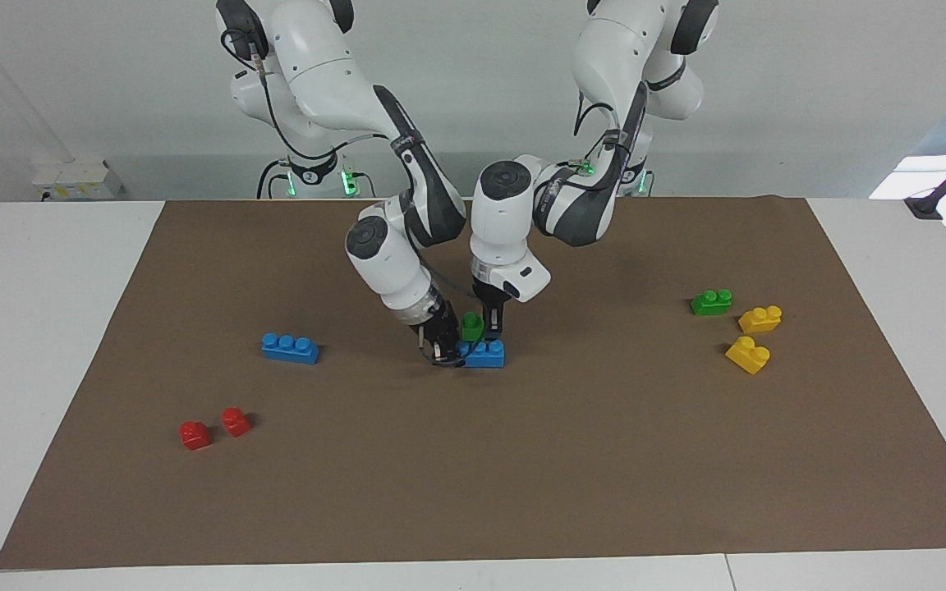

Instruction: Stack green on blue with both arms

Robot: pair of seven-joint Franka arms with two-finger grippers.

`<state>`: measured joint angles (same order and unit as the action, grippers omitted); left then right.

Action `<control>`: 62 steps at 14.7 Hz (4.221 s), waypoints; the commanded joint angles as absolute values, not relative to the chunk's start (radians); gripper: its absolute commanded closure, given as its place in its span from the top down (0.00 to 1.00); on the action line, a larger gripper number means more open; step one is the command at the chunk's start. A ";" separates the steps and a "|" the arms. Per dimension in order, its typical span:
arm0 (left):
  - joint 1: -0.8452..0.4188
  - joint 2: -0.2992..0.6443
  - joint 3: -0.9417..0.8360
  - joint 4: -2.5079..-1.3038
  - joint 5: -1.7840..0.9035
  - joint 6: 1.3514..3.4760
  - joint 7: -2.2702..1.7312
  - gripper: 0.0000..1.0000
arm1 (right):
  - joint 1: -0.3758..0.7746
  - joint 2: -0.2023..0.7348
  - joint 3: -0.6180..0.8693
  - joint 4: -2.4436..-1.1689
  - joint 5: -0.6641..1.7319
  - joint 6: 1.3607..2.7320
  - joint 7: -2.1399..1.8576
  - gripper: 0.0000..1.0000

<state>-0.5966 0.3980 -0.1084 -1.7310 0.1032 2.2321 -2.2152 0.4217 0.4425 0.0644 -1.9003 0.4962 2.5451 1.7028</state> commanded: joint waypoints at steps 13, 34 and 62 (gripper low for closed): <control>-0.578 0.416 -0.089 -1.833 0.193 2.368 -2.207 0.00 | 0.419 0.433 0.063 -1.939 0.515 2.579 1.677 0.00; -0.310 0.141 -0.098 -1.815 0.120 2.056 -1.747 1.00 | 0.255 0.388 0.061 -1.855 0.508 2.361 1.582 1.00; 0.040 -0.101 -0.083 -1.674 0.002 1.528 -0.058 1.00 | -0.021 0.029 0.066 -1.585 0.034 1.579 0.135 1.00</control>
<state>0.0221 -0.1076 -0.0753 -1.7225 0.0147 1.5992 -0.0576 -0.0187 0.0228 0.0606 -1.6207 0.0543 1.6396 0.1651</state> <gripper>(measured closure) 0.000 0.000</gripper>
